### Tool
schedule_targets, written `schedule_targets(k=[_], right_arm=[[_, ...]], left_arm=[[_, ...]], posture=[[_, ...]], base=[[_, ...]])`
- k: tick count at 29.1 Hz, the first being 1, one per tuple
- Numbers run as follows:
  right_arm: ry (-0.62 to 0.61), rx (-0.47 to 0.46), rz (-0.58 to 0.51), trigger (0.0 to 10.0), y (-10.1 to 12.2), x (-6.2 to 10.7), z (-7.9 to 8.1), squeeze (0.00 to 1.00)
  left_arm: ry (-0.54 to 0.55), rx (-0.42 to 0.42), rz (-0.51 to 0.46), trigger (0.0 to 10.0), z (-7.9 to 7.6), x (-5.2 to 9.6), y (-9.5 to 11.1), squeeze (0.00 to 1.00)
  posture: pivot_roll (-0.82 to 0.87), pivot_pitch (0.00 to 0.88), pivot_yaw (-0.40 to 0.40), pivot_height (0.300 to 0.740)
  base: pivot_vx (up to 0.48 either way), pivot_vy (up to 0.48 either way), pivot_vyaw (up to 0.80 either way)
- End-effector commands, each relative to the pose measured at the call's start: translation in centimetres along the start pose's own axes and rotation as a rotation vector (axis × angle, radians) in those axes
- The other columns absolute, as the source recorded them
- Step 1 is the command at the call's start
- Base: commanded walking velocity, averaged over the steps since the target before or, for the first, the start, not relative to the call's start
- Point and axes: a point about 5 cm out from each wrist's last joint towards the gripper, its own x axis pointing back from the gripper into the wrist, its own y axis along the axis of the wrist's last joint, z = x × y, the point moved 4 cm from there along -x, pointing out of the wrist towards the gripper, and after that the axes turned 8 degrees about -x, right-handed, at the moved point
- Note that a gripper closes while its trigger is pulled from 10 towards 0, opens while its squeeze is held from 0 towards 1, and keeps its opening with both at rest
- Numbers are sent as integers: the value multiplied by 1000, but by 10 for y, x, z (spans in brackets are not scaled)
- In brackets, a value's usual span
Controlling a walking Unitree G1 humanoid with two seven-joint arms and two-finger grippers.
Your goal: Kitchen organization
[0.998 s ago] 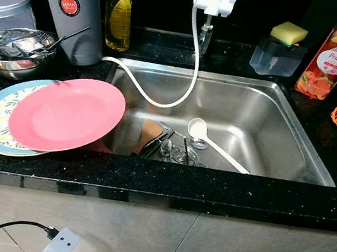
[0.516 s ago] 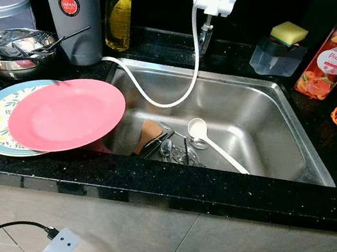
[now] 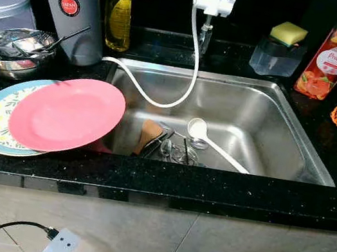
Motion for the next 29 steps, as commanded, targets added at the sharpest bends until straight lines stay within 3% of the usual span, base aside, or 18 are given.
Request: schedule_targets(k=[1, 8, 16, 29], right_arm=[[3, 2, 13, 10000, -3, 0, 0, 0], [3, 2, 10, 10000, -1, 0, 1, 0], [2, -3, 11, 10000, -1, 0, 1, 0], [3, -6, 17, 10000, -5, 0, 1, 0]], left_arm=[[-7, -4, -3, 10000, -3, 0, 1, 0], [-7, -4, -9, 10000, -5, -1, 6, 0], [3, 0, 4, 10000, 5, 1, -3, 0], [-2, -1, 5, 10000, 1, 1, -3, 0]], posture=[[135, 0, -13, 740], [135, 0, -12, 740], [136, 0, -10, 740], [135, 0, -11, 740]], base=[[0, 0, 0], [0, 0, 0], [0, 0, 0], [0, 0, 0]])
